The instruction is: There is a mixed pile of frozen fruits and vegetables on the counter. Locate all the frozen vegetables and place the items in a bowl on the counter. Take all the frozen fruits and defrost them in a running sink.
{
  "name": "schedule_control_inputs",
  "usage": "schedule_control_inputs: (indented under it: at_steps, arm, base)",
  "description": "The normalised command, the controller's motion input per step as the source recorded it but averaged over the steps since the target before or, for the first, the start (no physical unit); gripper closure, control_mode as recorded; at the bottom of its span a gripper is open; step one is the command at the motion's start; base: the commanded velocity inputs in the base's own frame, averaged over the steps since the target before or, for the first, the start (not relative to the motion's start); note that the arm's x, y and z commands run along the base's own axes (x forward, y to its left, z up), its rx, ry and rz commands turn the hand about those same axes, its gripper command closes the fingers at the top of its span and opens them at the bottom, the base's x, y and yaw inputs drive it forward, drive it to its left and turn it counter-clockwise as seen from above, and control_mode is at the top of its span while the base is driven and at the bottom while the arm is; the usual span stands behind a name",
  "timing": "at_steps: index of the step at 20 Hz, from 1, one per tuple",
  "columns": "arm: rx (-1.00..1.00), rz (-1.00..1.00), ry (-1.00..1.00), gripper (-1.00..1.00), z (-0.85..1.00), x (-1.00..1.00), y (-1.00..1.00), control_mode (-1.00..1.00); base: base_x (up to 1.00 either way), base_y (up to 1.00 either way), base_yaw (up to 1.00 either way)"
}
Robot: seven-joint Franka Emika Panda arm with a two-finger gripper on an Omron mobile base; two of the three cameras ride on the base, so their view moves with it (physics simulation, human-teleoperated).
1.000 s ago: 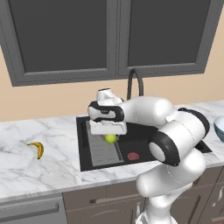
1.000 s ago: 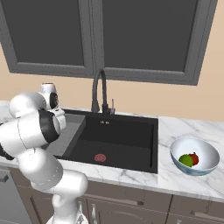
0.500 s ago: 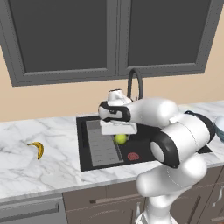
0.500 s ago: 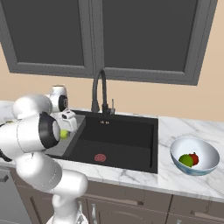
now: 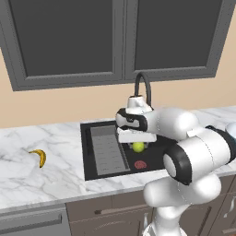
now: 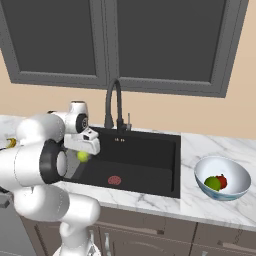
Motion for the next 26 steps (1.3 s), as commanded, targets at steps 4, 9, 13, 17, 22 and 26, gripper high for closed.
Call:
schedule_control_inputs:
  at_steps: [4,9,13,17,22,26]
  arm:
    - [0.05,0.06,-0.07,1.00,-0.12,-0.15,-0.50,-1.00]
    - [0.02,0.06,-0.03,1.00,-0.19,-0.05,-0.49,-1.00]
    - [0.01,0.06,0.00,1.00,-0.20,-0.01,-0.49,-1.00]
    - [0.03,0.07,-0.02,1.00,-0.22,0.00,-0.47,-1.00]
    - [0.06,0.05,-0.03,1.00,-0.24,0.02,-0.47,-1.00]
    - [0.07,0.04,0.00,1.00,-0.27,0.12,-0.47,-1.00]
  base:
    - [0.00,0.00,0.00]
    - [0.00,0.00,0.00]
    - [0.00,0.00,0.00]
    - [0.00,0.00,0.00]
    - [0.00,0.00,0.00]
    - [0.00,0.00,0.00]
